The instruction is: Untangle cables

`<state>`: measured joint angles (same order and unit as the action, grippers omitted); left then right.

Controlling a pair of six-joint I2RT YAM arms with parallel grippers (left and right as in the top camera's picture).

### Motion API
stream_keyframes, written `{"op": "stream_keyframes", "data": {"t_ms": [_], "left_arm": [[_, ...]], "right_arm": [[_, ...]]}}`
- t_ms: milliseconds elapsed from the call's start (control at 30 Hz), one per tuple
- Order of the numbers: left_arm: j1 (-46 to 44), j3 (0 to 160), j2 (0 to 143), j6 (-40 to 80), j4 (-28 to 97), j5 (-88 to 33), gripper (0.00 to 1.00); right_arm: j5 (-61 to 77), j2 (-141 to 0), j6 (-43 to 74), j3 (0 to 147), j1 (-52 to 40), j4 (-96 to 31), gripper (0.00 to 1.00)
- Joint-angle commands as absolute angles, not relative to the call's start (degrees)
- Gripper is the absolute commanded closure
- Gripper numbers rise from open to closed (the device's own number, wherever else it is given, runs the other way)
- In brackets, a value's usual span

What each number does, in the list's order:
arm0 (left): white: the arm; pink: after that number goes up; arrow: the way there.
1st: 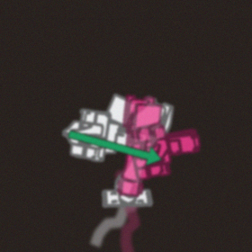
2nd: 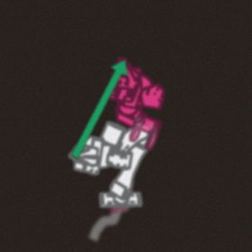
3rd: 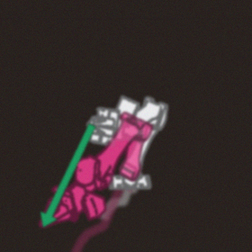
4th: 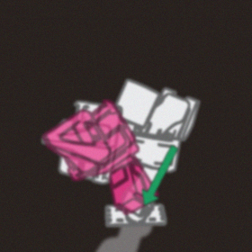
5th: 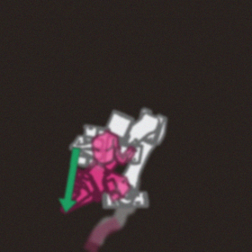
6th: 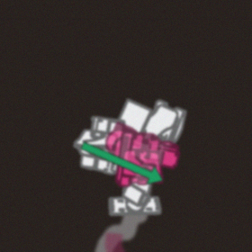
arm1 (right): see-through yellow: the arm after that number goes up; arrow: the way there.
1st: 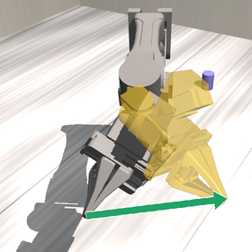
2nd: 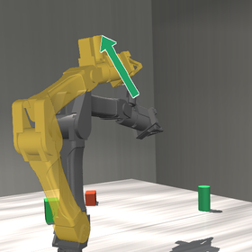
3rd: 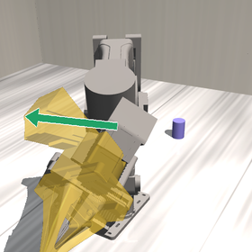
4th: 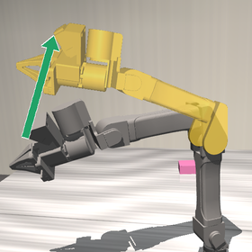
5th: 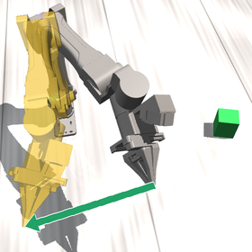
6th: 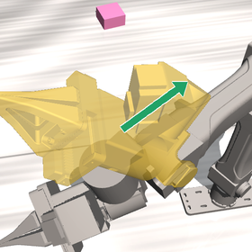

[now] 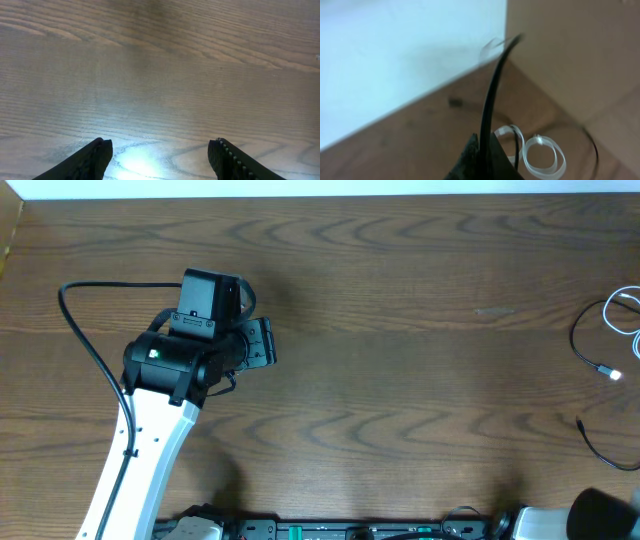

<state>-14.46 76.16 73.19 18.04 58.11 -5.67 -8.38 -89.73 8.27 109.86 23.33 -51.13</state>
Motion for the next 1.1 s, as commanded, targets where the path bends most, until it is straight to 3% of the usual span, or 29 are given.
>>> {"op": "stream_keyframes", "data": {"t_ms": [0,467,600,633,733,800,967,1067], "left_arm": [[-14.3,76.7,73.0,18.3,58.2,-5.6,0.33],[-14.3,76.7,73.0,18.3,58.3,-5.6,0.33],[-14.3,76.7,73.0,18.3,58.3,-5.6,0.33],[-14.3,76.7,73.0,18.3,58.3,-5.6,0.33],[-14.3,76.7,73.0,18.3,58.2,-5.5,0.32],[-14.3,76.7,73.0,18.2,57.8,-5.5,0.27],[-14.3,76.7,73.0,18.2,55.3,-1.5,0.22],[-14.1,76.7,73.0,18.3,54.2,3.8,0.21]], "right_arm": [[-6.5,-93.8,9.4,108.1,24.3,-54.1,0.99],[-9.0,-98.8,9.4,107.0,26.3,-54.7,0.99],[-9.1,-98.8,9.6,107.0,28.8,-54.2,0.82],[-9.1,-98.8,10.1,107.0,29.4,-54.2,0.72],[-5.4,-98.8,10.7,107.0,30.7,-55.0,0.22],[0.8,-98.8,10.7,107.0,30.8,-56.8,0.04],[23.7,-98.9,5.2,106.7,29.5,-62.1,0.01],[25.7,-98.9,1.5,106.4,26.3,-66.5,0.01]]}}
